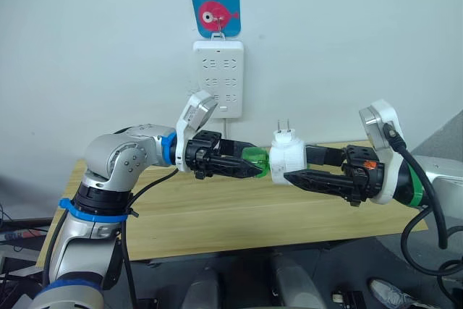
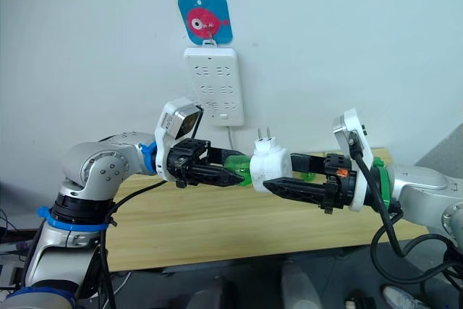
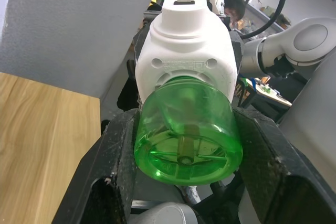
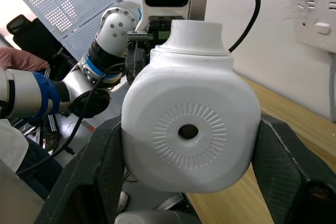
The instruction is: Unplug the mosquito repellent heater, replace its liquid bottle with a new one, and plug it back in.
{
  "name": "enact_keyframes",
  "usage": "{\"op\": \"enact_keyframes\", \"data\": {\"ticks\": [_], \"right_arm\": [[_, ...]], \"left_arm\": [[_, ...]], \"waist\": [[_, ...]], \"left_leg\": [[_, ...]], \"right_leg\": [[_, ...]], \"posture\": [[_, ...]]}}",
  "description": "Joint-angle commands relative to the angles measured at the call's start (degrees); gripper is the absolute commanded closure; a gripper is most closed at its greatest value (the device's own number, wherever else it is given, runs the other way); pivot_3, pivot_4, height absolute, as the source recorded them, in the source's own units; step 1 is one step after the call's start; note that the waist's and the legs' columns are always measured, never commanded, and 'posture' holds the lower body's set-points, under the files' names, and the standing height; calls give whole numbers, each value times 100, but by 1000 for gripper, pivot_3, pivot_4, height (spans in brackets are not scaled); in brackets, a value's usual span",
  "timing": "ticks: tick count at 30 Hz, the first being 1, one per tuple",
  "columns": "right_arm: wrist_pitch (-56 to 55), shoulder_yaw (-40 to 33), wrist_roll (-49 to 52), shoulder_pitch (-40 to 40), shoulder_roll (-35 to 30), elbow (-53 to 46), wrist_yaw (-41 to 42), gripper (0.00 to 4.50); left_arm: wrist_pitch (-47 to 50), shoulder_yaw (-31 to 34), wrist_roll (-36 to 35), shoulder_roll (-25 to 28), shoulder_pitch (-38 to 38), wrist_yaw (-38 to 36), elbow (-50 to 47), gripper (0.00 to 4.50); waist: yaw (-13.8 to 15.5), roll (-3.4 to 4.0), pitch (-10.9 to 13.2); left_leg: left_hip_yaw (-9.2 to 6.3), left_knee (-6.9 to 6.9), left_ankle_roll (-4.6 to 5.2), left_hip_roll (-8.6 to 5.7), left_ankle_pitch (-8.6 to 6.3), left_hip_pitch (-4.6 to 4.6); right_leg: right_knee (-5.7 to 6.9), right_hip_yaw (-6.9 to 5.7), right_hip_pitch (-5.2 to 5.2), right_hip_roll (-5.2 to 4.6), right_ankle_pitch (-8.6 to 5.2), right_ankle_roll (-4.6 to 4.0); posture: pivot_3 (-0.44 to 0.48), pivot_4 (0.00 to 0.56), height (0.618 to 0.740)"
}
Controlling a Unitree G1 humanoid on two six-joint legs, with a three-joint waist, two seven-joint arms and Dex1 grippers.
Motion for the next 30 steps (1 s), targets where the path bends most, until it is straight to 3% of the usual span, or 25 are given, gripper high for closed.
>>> {"op": "enact_keyframes", "data": {"ticks": [1, 7, 11, 12, 30], "right_arm": [[-181, -4, 117, -234, 42, -140, -87, 1510], [83, 220, 585, -487, -192, 135, -340, 1510], [138, 240, 837, -556, -360, 250, -473, 80], [146, 237, 879, -553, -393, 266, -511, 0], [76, 146, 1152, -519, -595, 394, -844, 0]], "left_arm": [[-55, -136, -76, -48, -67, -58, -327, 2159], [-229, -262, 23, -214, -74, -4, -347, 2159], [-314, -252, 78, -276, -33, 47, -306, 2159], [-341, -247, 93, -290, -10, 68, -298, 2159], [-248, -169, -62, -290, 44, 234, -191, 2159]], "waist": [[-2, 0, 0], [-1, 0, -1], [6, 3, -4], [1, 2, -4], [-10, 8, -9]], "left_leg": [[0, 0, 0, 0, 0, 0], [1, 1, 0, 0, 0, 0], [1, 1, 0, -3, 0, -1], [0, 2, 0, -2, 0, -3], [1, 1, 2, 0, -1, 0]], "right_leg": [[0, 0, 0, 0, 0, 0], [-1, 0, 0, 0, 0, 0], [-3, 2, 3, -1, 0, 0], [-4, 2, 3, -1, 0, 0], [-1, 0, 2, 2, 0, 0]], "posture": [[-202, 129, 730], [-205, 129, 730], [-203, 130, 730], [-203, 130, 730], [-207, 131, 730]]}}
